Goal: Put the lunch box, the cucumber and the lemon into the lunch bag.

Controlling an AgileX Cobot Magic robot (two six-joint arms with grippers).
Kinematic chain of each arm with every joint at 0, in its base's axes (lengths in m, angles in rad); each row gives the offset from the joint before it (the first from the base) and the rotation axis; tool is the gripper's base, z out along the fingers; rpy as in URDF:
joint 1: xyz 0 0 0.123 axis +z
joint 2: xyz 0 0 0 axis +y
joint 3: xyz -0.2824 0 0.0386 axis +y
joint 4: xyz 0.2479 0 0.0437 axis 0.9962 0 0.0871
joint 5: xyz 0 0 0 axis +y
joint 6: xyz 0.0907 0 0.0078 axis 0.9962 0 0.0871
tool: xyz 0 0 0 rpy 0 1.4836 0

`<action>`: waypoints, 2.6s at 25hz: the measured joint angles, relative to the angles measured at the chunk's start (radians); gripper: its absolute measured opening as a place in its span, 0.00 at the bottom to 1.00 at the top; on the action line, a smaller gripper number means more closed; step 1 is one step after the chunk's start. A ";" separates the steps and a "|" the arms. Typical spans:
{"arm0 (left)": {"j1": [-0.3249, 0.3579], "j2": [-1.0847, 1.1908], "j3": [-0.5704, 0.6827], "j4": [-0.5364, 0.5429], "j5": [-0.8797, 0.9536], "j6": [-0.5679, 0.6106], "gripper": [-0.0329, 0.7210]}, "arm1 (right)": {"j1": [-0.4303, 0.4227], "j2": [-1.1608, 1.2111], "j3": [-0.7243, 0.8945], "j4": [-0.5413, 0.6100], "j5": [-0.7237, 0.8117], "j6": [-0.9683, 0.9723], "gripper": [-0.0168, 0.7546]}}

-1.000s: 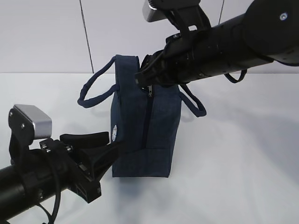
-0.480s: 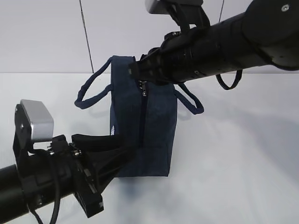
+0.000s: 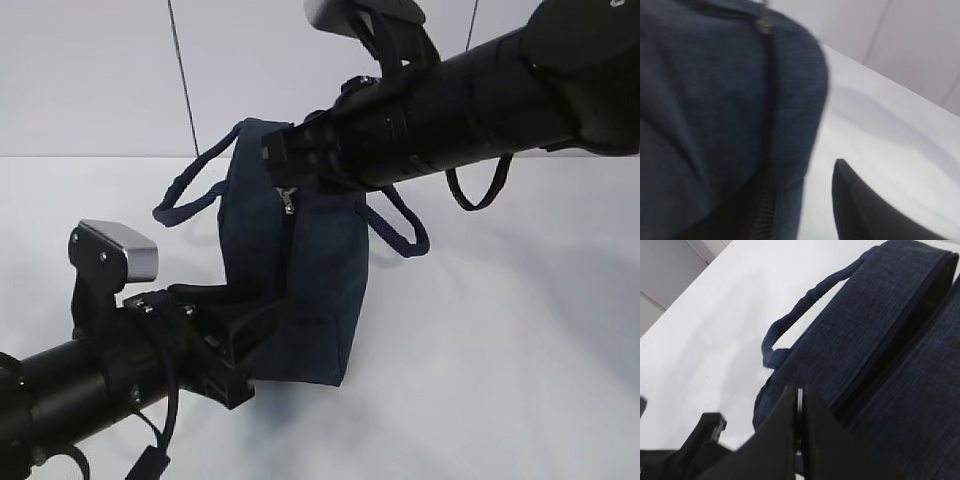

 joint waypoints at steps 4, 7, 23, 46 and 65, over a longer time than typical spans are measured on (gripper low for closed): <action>0.000 0.015 -0.023 -0.065 0.000 0.035 0.40 | 0.000 0.000 0.000 0.048 0.030 -0.028 0.00; 0.004 0.017 -0.029 -0.114 0.000 0.068 0.40 | 0.000 0.000 0.000 0.146 0.042 -0.119 0.00; -0.007 0.017 -0.029 -0.062 0.000 0.075 0.42 | 0.000 0.002 0.000 0.259 0.001 -0.280 0.00; -0.007 -0.097 0.072 -0.250 0.000 0.186 0.45 | 0.000 0.002 0.000 0.266 -0.018 -0.326 0.00; 0.081 -0.097 0.007 -0.209 0.000 0.306 0.45 | 0.000 0.002 0.000 0.266 -0.018 -0.337 0.00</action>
